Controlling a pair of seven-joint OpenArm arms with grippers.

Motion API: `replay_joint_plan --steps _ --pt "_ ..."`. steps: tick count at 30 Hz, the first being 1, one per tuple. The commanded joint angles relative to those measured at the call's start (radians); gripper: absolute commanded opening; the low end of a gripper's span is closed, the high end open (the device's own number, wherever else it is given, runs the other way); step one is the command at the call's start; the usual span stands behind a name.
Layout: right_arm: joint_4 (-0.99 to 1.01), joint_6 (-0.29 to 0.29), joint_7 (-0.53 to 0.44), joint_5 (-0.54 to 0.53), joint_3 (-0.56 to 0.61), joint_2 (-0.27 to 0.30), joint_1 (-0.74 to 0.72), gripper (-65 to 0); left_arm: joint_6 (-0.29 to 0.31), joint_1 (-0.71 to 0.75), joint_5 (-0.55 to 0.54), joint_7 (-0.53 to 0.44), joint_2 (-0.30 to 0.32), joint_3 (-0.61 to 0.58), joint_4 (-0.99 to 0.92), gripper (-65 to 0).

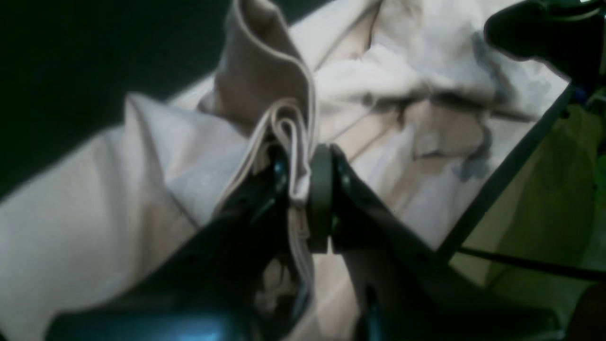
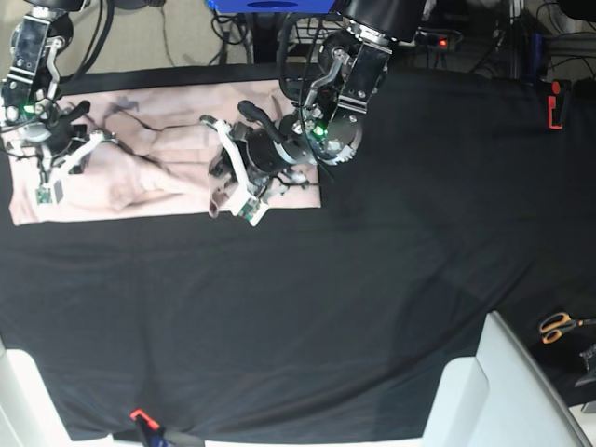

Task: Fold the T-shirt properly
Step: 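Fold the grasped shirt end over toward the right gripper with the left gripper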

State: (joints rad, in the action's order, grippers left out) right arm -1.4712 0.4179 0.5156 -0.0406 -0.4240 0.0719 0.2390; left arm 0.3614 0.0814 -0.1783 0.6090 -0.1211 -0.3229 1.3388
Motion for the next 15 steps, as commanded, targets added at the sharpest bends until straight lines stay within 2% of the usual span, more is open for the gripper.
replay_joint_plan --steps 1,9,13,15 --pt "-0.019 -0.001 -0.021 -0.005 -0.005 0.010 -0.008 -64.8 0.003 -0.010 -0.014 -0.022 -0.015 -0.023 0.011 -65.0" --pt "-0.018 -0.001 -0.021 -0.005 -0.005 0.010 -0.008 -64.7 0.000 -0.029 -0.014 -0.022 -0.015 -0.048 0.008 -65.0" --pt "-0.019 -0.001 -0.021 -0.005 -0.005 0.010 -0.003 -64.4 -0.075 -0.038 -0.014 -0.021 -0.015 -0.049 0.008 -65.0" --pt "-0.019 -0.001 -0.019 -0.005 -0.005 0.010 -0.002 -64.4 -0.080 -0.041 -0.014 -0.021 -0.015 -0.049 0.008 -56.1"
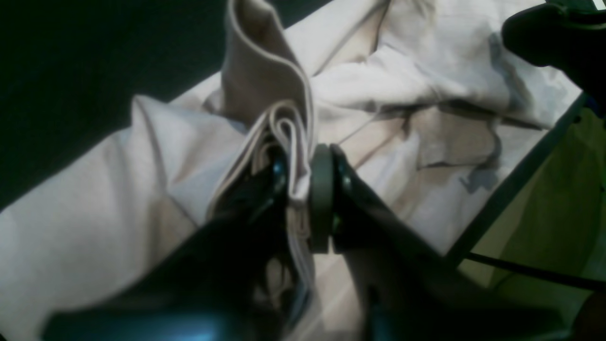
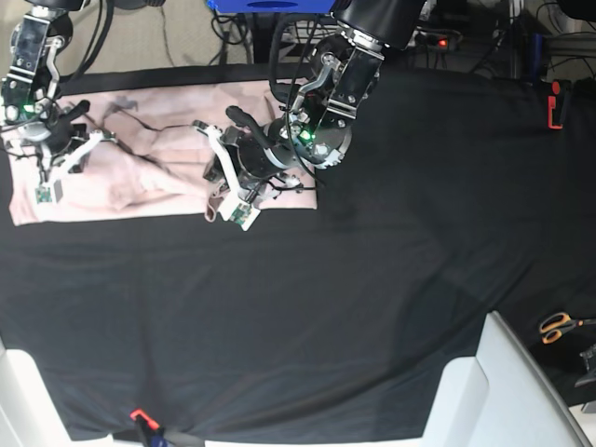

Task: Fold the T-shirt properly
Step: 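Fold the grasped shirt end over toward the right gripper with the left gripper, then open the left gripper and withdraw it from the folded shirt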

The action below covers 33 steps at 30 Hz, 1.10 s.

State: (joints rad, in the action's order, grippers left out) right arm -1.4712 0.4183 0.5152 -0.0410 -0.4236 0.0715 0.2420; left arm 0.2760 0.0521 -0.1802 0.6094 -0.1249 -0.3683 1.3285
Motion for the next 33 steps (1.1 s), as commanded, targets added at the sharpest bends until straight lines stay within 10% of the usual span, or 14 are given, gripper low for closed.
replay_joint_plan --steps 1,7,22,25,27,33 --pt "-0.019 -0.002 -0.019 -0.004 -0.005 0.011 -0.005 -64.4 0.006 -0.014 -0.012 -0.019 -0.011 -0.005 0.018 -51.0" --pt "-0.021 -0.002 -0.017 -0.004 -0.005 0.011 -0.005 -64.4 0.006 -0.018 -0.014 -0.021 -0.028 -0.082 0.018 -37.4" --pt "-0.018 -0.002 -0.017 -0.004 -0.005 0.011 -0.007 -64.4 0.006 -0.200 -0.447 -0.015 -0.019 -0.223 -0.099 -38.5" --pt "-0.016 -0.002 -0.016 -0.004 -0.005 0.011 -0.008 -64.4 -0.007 -0.225 -0.445 -0.015 -0.014 -0.220 -0.016 -47.7" --pt "-0.018 -0.002 -0.016 -0.004 -0.005 0.011 -0.007 -64.4 -0.102 -0.222 -0.443 -0.013 0.021 -0.183 0.059 -65.0" --pt "-0.021 -0.002 -0.016 -0.004 -0.017 0.024 -0.002 -64.7 -0.473 -0.222 -0.447 0.071 0.229 -0.166 0.190 -65.0"
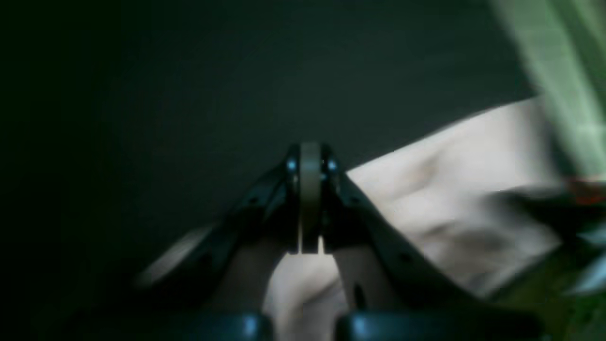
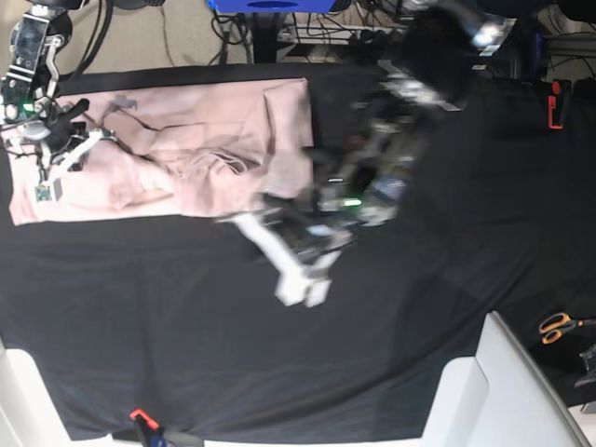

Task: Fold the T-shirt properly
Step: 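Open the left gripper and withdraw it from the folded shirt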

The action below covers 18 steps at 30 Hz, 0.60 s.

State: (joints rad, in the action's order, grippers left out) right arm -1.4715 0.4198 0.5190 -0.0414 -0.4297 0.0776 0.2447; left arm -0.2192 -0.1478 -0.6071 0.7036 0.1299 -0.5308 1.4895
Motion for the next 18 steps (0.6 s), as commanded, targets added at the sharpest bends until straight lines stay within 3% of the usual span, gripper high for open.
replay_joint_plan --steps 1,4,10,18 --pt "-0.021 -0.003 -0.020 -0.004 -0.022 0.018 -0.005 -64.7 -0.010 -0.022 -0.023 0.015 -0.006 -0.002 0.040 -65.0" --pt "-0.018 -0.003 -0.020 -0.004 -0.048 0.018 -0.011 -64.7 -0.062 -0.019 -0.021 0.113 0.029 -0.005 0.072 -65.0" --pt "-0.018 -0.003 -0.018 -0.004 -0.048 0.021 -0.012 -64.7 -0.070 0.007 -0.018 0.207 0.021 -0.007 0.078 -65.0" --pt "-0.018 -0.003 -0.018 -0.004 -0.048 0.020 -0.008 -64.7 -0.065 0.012 -0.021 0.219 0.021 -0.007 0.010 -65.0"
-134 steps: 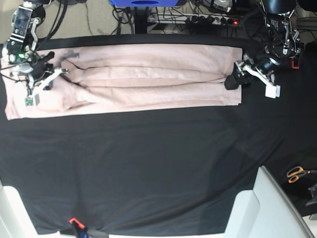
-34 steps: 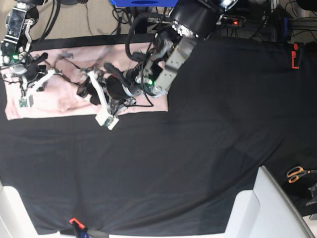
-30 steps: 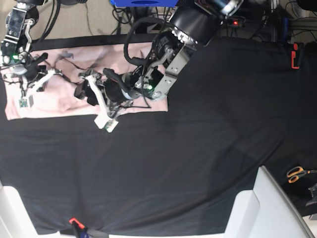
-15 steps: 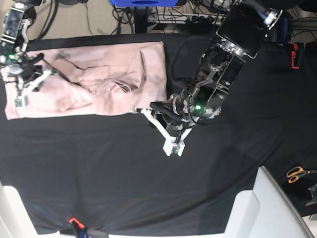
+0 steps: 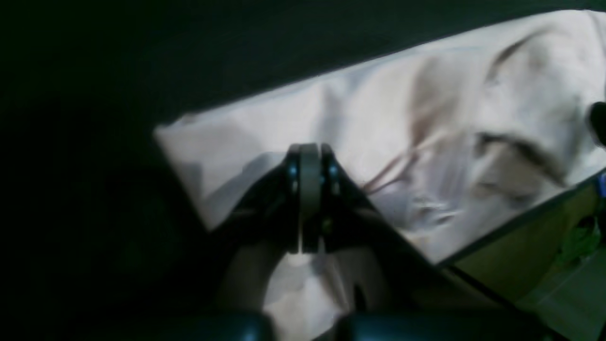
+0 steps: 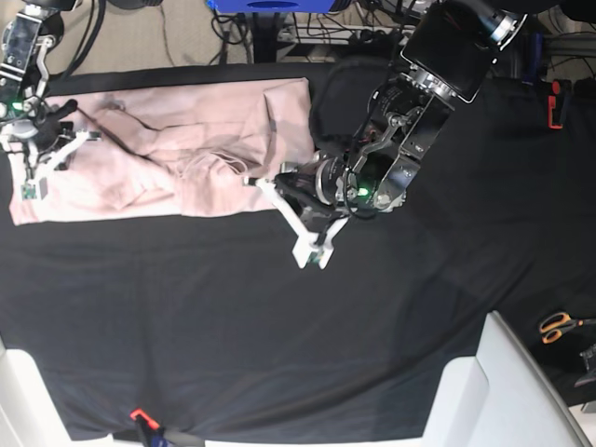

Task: Fold the T-shirt properly
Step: 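Open the left gripper and withdraw it from the folded shirt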

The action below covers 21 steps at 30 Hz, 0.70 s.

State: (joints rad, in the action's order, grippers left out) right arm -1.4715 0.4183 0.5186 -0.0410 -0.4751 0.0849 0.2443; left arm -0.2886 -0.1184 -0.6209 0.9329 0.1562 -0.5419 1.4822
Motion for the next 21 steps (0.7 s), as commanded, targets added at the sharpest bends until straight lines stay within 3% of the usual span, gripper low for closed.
replay_joint_plan --steps 1,7,18,21 --pt "-0.018 -0.002 -0.018 -0.004 -0.003 0.013 -0.007 -64.7 0.004 -0.017 -0.006 -0.010 -0.010 0.004 0.015 -65.0" --pt "-0.018 -0.002 -0.018 -0.004 -0.003 0.011 -0.006 -64.7 0.005 -0.016 -0.012 -0.010 -0.028 0.003 -0.042 -65.0" --pt "-0.016 -0.002 -0.018 -0.004 -0.003 0.011 -0.006 -64.8 0.007 -0.016 -0.014 -0.010 -0.048 -0.134 -0.050 -65.0" --pt "-0.019 -0.002 -0.018 -0.004 -0.003 0.011 -0.006 -64.8 0.061 -0.016 -0.015 -0.010 -0.068 -0.139 -0.050 -65.0"
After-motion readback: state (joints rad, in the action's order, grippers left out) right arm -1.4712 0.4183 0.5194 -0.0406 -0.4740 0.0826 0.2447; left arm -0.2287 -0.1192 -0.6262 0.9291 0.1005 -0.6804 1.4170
